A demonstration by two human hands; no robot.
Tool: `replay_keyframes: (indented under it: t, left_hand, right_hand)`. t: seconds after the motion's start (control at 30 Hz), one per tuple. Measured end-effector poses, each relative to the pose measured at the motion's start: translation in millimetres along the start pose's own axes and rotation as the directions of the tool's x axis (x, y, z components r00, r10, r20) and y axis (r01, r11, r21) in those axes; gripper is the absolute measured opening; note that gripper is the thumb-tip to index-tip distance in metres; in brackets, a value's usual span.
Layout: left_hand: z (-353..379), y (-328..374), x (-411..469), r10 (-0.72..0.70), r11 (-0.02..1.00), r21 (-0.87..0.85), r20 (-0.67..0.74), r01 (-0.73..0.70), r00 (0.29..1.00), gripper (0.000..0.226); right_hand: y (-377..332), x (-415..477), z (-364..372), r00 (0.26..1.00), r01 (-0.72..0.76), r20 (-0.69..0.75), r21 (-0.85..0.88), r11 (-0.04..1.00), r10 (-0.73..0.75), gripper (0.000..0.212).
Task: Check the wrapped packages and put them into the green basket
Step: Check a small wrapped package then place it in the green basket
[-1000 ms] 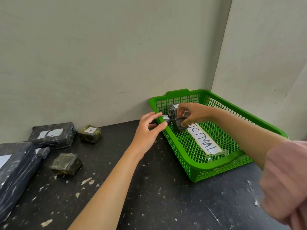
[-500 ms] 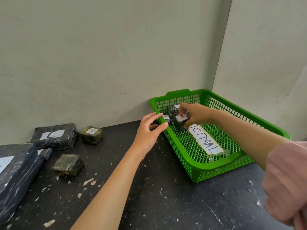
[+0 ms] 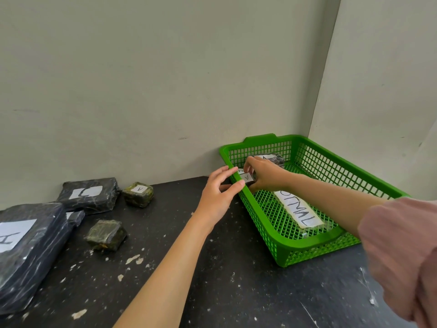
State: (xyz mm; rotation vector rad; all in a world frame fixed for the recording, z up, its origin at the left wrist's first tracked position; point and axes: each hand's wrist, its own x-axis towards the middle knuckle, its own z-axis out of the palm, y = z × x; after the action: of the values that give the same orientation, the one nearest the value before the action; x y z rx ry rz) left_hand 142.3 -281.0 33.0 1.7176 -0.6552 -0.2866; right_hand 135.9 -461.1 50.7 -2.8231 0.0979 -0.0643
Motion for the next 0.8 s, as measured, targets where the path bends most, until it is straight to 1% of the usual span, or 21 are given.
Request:
replay_keyframes:
  t: [0.07,0.13,0.2,0.27,0.3,0.33,0.4,0.47,0.5,0.57,0.6,0.63,0.7,0.73,0.8]
  left_hand:
    - [-0.8,3.3,-1.2,-0.004,1.0,0.023,0.004,0.004,1.0,0.041]
    - [-1.7,7.7,-2.2,-0.01,0.999,0.051,0.012,0.01,1.0,0.044]
    - [-2.5,11.9,-1.4,-0.021,0.996,0.084,0.013,0.02,1.0,0.044]
    - [-2.2,16.0,-1.0,-0.044,0.994,0.104,0.005,0.043,0.999,0.044]
    - [-1.4,18.0,-1.8,-0.056,0.993,0.109,0.002,0.056,0.998,0.043]
    - [0.0,20.0,-3.5,-0.064,0.991,0.117,-0.002,0.064,0.998,0.042]
    - [2.3,23.9,-11.1,-0.047,0.99,0.129,-0.055,0.053,0.997,0.039]
    - [-0.7,30.0,-25.1,-0.024,0.996,0.077,-0.215,0.041,0.976,0.031]
    - [-6.8,32.7,-34.6,-0.016,0.998,0.052,-0.311,0.033,0.95,0.027]
    - [-28.2,33.1,-60.2,0.055,0.995,0.097,-0.449,-0.012,0.892,0.023]
    - [-42.9,29.7,-76.3,0.1,0.988,0.154,-0.49,-0.027,0.866,0.023]
    - [-59.3,23.3,-93.6,0.136,0.976,0.215,-0.517,-0.025,0.845,0.023]
    - [-95.8,4.5,-131.7,0.199,0.93,0.367,-0.54,0.016,0.818,0.023]
    - [-113.9,-6.9,-150.5,0.215,0.891,0.451,-0.531,0.058,0.82,0.024]
    - [-146.4,-28.8,-184.6,0.179,0.805,0.573,-0.476,0.149,0.861,0.029]
  right_hand:
    - [0.3,-1.7,-6.7,0.998,-0.009,0.061,0.002,1.0,0.009,0.064]
    - [0.3,-5.0,-19.6,0.996,-0.029,0.085,-0.022,0.999,0.031,0.071]
    - [-0.9,-12.9,-39.6,0.992,-0.044,0.114,-0.005,0.999,0.044,0.07]
    - [-4.6,-27.2,-61.5,0.991,-0.043,0.127,0.026,0.999,0.039,0.063]
    - [-8.4,-36.5,-71.3,0.996,-0.039,0.084,0.029,0.999,0.036,0.058]
    - [-13.8,-46.9,-79.3,1.0,-0.027,0.006,0.036,0.999,0.027,0.053]
    - [-29.1,-68.8,-84.8,0.979,0.013,-0.203,0.107,0.994,0.009,0.04]
    - [-52.1,-89.2,-77.8,0.916,0.086,-0.4,0.237,0.968,0.017,0.028]
    - [-66.4,-98.0,-70.0,0.877,0.13,-0.479,0.296,0.946,0.029,0.024]
    - [-99.7,-109.6,-48.2,0.814,0.239,-0.58,0.386,0.891,0.032,0.017]
    - [-117.3,-111.9,-33.5,0.801,0.295,-0.598,0.431,0.853,0.025,0.013]
    - [-135.4,-112.2,-16.4,0.801,0.338,-0.599,0.47,0.815,0.014,0.01]
    - [-170.9,-108.3,24.1,0.833,0.36,-0.554,0.541,0.76,0.0,0.008]
    - [-186.5,-104.7,45.5,0.86,0.34,-0.51,0.582,0.738,0.005,0.009]
    - [-213.8,-97.9,84.0,0.923,0.256,-0.385,0.649,0.717,0.019,0.015]
